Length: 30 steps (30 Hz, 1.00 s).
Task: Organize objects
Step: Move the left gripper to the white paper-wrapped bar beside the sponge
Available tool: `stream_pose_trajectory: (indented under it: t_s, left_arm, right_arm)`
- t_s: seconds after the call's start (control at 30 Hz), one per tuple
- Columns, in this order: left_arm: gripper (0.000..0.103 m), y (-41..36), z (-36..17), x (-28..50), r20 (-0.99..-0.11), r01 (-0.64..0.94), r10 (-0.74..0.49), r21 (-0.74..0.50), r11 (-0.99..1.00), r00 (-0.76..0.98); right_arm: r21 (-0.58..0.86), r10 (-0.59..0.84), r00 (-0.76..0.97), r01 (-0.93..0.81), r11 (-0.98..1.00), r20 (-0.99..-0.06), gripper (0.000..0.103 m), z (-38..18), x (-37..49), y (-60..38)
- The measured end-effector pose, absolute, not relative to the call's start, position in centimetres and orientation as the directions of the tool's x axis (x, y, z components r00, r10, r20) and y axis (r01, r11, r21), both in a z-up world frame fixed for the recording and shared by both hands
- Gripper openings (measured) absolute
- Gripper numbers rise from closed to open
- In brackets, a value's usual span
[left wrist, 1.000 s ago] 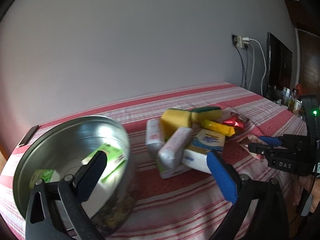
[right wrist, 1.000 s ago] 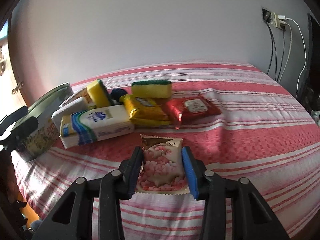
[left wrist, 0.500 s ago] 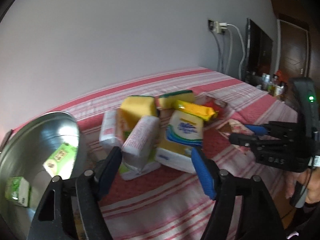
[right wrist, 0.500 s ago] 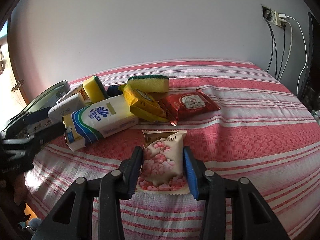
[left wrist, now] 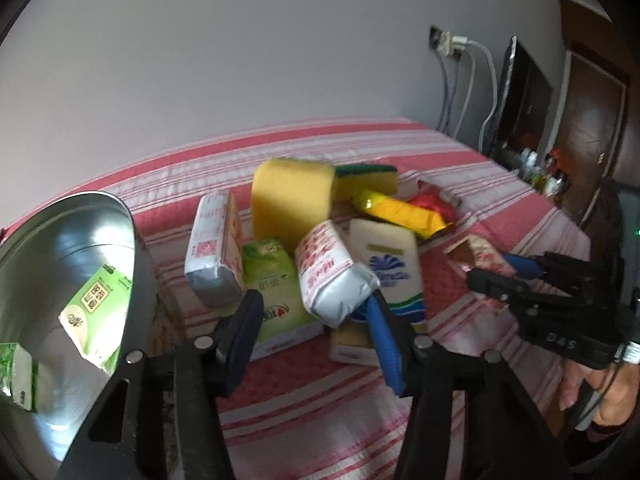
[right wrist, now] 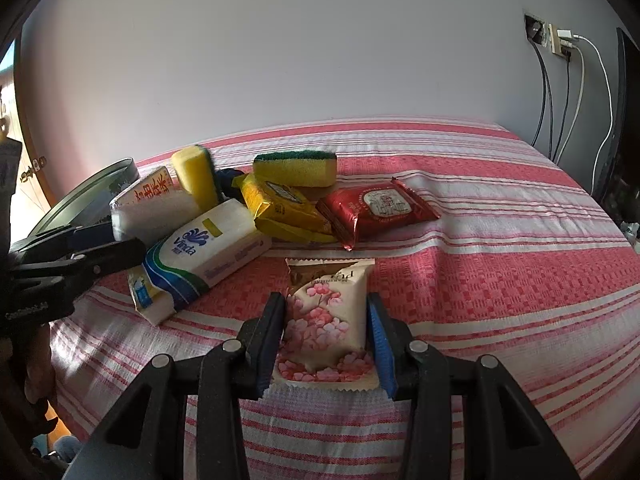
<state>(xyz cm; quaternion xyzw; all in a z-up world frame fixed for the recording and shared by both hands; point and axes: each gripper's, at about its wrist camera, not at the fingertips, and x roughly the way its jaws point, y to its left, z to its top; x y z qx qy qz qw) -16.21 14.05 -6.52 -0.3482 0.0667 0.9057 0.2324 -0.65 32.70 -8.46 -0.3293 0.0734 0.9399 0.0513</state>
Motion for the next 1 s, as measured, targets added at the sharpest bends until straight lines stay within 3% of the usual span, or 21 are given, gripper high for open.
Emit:
stream_pose_trajectory:
  t_s: [0.27,0.47,0.57,0.63,0.67,1.0]
  left_arm:
    - [0.047,15.5,-6.1,-15.4,-0.653,-0.479,0.327,0.064,-0.875,-0.684]
    - [0.056,17.0,-5.8,-15.6,-0.636,-0.503,0.296,0.17,-0.847,-0.713]
    - [0.043,17.2,-5.9,-16.0,-0.652,-0.522,0.315,0.145,-0.841,-0.69]
    - [0.025,17.2,-5.8,-16.0,-0.656,-0.53,0.324,0.138,-0.837,-0.682]
    - [0.022,17.0,-5.8,-16.0,-0.657,-0.531,0.328,0.13,-0.838,-0.679]
    - [0.02,16.2,-5.9,-16.7,-0.656,-0.526,0.365,0.057,-0.849,-0.66]
  right_arm:
    - [0.092,0.059,-0.774,-0.149,-0.985,-0.63,0.044,-8.4,-0.7,32.7]
    - [0.09,0.058,-0.774,-0.148,-0.985,-0.631,0.044,-8.4,-0.7,32.7]
    - [0.092,0.058,-0.775,-0.149,-0.985,-0.63,0.044,-8.4,-0.7,32.7]
    - [0.097,0.056,-0.776,-0.149,-0.984,-0.629,0.044,-8.4,-0.7,32.7]
    - [0.099,0.057,-0.776,-0.153,-0.983,-0.628,0.044,-8.4,-0.7,32.7]
    - [0.094,0.067,-0.785,-0.158,-0.983,-0.616,0.042,-8.5,-0.6,32.7]
